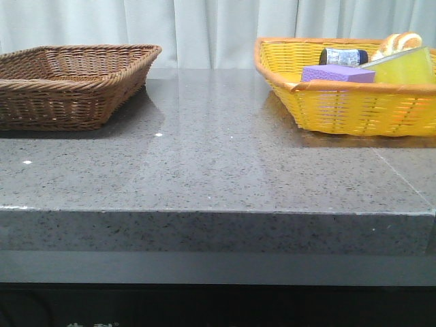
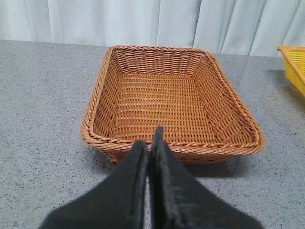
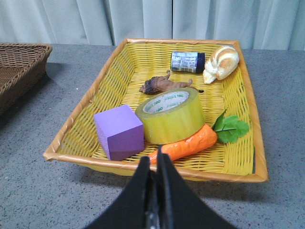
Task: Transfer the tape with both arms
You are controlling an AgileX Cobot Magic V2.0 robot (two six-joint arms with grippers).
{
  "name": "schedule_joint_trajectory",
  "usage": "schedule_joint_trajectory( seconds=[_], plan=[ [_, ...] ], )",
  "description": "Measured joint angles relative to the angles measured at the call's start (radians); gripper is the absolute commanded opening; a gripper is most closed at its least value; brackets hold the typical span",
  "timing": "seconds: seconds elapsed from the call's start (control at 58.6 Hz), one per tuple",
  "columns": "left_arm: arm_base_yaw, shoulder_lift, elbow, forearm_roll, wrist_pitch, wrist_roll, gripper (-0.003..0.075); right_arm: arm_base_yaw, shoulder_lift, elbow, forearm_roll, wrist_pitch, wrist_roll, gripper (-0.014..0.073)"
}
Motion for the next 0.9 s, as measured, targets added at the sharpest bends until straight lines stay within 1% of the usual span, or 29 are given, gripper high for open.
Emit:
schedule_joint_trajectory(
  seconds=[0.017, 0.034, 0.051, 0.068, 0.102, 0.136, 0.188, 0.222, 0.273, 0.324, 0.529, 0.7, 0.802, 0.904],
  plan=[
    [0.000, 0.000, 0.000, 0.002, 0.000, 0.000, 0.0299, 0.000, 0.000, 0.000, 0.000, 0.000, 0.000, 0.0134],
    [0.000, 0.000, 0.000, 0.002, 0.000, 0.000, 0.0358, 0.000, 0.000, 0.000, 0.000, 0.000, 0.000, 0.0156],
    [0.000, 0.000, -0.002, 0.002, 0.000, 0.000, 0.0397, 0.000, 0.000, 0.000, 0.000, 0.000, 0.000, 0.0179],
    [0.000, 0.000, -0.002, 0.002, 0.000, 0.000, 0.0452, 0.000, 0.000, 0.000, 0.000, 0.000, 0.001, 0.0216],
    [0.000, 0.000, -0.002, 0.002, 0.000, 0.000, 0.0534, 0.000, 0.000, 0.000, 0.000, 0.000, 0.001, 0.0278],
    [0.000, 0.000, -0.002, 0.002, 0.000, 0.002, 0.0597, 0.000, 0.000, 0.000, 0.000, 0.000, 0.001, 0.0338],
    [0.000, 0.000, -0.002, 0.002, 0.000, 0.002, 0.0654, 0.000, 0.000, 0.000, 0.000, 0.000, 0.001, 0.0428],
    [0.000, 0.000, -0.002, 0.002, 0.000, 0.002, 0.0665, 0.000, 0.000, 0.000, 0.000, 0.000, 0.001, 0.0476],
    [0.000, 0.000, -0.002, 0.002, 0.000, 0.002, 0.0657, 0.000, 0.000, 0.000, 0.000, 0.000, 0.001, 0.0532],
    [0.000, 0.000, -0.002, 0.002, 0.000, 0.002, 0.0650, 0.000, 0.000, 0.000, -0.001, 0.000, 0.001, 0.0553],
    [0.000, 0.000, -0.002, 0.002, 0.000, 0.002, 0.0624, 0.000, 0.000, 0.000, -0.001, -0.002, 0.001, 0.0552],
    [0.000, 0.000, -0.002, 0.002, 0.000, 0.002, 0.0617, 0.000, 0.017, -0.015, 0.009, -0.049, 0.001, 0.0552],
    [0.000, 0.000, -0.002, 0.002, -0.006, 0.002, 0.0617, 0.000, 0.092, -0.076, 0.020, -0.048, 0.002, 0.0552],
    [0.000, 0.000, -0.002, 0.002, -0.006, 0.002, 0.0617, -0.002, 0.221, -0.182, 0.025, 0.006, 0.022, 0.0552]
  ],
)
